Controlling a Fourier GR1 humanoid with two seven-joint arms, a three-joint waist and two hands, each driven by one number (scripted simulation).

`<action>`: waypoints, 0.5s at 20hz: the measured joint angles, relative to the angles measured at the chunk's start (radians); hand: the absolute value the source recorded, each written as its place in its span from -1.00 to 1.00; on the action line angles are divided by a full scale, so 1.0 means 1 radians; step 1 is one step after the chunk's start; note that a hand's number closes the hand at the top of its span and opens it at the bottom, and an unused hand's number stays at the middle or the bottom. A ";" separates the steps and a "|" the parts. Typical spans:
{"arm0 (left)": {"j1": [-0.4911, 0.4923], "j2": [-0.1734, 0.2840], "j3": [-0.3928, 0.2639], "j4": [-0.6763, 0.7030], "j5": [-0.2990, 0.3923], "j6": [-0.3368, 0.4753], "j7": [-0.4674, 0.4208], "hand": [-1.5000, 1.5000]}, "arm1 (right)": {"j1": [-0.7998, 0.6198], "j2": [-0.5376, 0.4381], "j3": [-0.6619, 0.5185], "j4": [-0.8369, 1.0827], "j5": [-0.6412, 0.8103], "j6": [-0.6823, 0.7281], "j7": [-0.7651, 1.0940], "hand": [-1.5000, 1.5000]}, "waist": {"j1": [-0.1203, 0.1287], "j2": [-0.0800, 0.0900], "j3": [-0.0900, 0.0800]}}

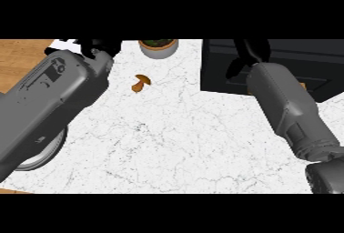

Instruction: Pick up the can, place it into the drawer and close the drawer

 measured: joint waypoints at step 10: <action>0.033 0.022 -0.001 -0.050 -0.009 0.004 0.018 -1.00 | -0.027 0.008 -0.254 0.003 -0.268 0.148 -0.192 -1.00 | -0.012 -0.002 0.001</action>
